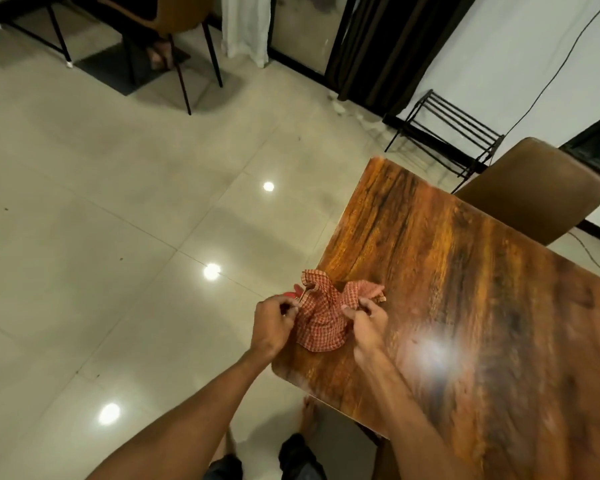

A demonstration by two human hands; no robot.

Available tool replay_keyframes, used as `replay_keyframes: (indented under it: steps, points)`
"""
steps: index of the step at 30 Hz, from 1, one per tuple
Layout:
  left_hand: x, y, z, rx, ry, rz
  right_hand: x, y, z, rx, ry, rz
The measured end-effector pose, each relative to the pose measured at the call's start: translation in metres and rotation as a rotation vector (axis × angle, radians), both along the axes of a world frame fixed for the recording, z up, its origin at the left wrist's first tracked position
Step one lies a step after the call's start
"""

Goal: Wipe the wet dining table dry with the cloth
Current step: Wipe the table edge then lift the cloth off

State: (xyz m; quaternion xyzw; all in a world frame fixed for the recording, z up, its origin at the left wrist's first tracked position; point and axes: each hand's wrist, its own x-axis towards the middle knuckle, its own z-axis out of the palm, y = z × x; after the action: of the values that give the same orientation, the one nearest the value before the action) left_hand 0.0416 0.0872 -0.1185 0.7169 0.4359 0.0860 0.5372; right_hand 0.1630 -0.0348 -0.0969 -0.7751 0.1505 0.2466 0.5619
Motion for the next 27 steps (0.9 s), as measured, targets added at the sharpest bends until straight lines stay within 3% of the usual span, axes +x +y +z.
replay_keyframes:
  steps: [5,9,15,18,22,27]
  points:
    - [-0.026,0.047,0.03,-0.588,-0.212,0.34,0.001,0.027,0.053,0.294,0.153,0.053]
    - [-0.043,0.106,0.066,-0.738,-0.403,0.437,-0.002,0.075,0.085,0.432,0.169,0.192]
    - [-0.041,0.193,0.115,-0.836,-0.534,0.431,0.015,0.164,0.122,0.621,0.186,0.352]
    - [-0.022,0.232,0.133,-0.858,-0.458,0.295,0.039,0.208,0.129,0.702,0.169,0.361]
    - [0.021,0.29,0.145,-0.786,-0.308,0.19,0.09,0.257,0.127,0.745,0.194,0.316]
    - [0.095,0.356,0.158,-0.598,-0.39,0.154,0.164,0.303,0.107,0.701,0.201,0.324]
